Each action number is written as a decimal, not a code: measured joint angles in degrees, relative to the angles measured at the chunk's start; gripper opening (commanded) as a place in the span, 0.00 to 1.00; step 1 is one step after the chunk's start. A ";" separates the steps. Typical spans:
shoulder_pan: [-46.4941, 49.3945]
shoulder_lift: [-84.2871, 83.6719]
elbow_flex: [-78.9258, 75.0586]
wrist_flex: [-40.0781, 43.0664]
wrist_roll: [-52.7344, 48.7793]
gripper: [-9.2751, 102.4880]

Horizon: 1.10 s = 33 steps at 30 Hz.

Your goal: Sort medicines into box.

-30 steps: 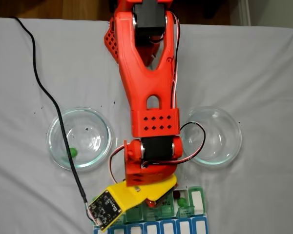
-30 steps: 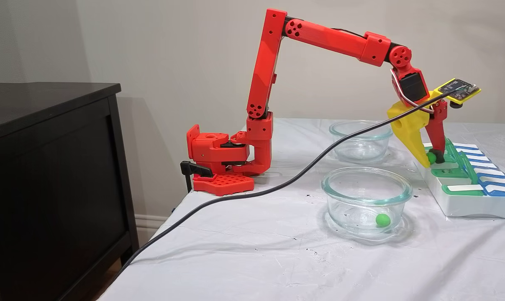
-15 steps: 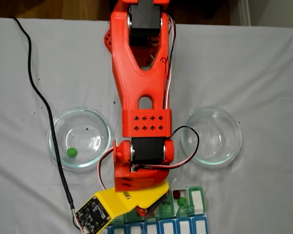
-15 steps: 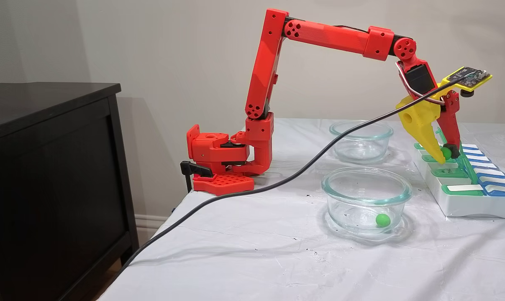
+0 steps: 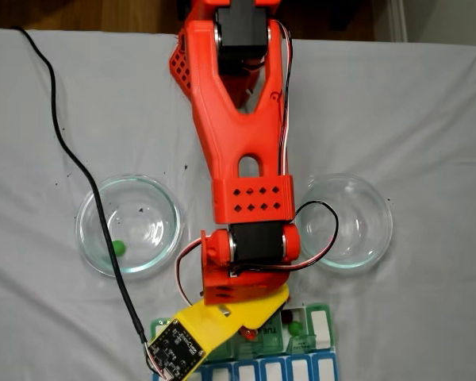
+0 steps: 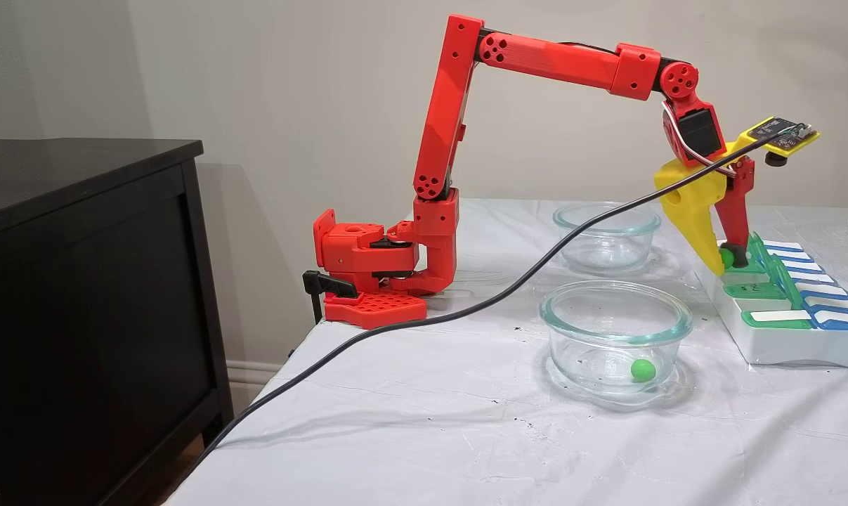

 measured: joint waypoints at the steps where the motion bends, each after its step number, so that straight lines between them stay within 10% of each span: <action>1: 0.00 0.00 0.00 -0.09 0.00 0.08; 33: -0.09 0.00 7.82 -14.15 -1.23 0.28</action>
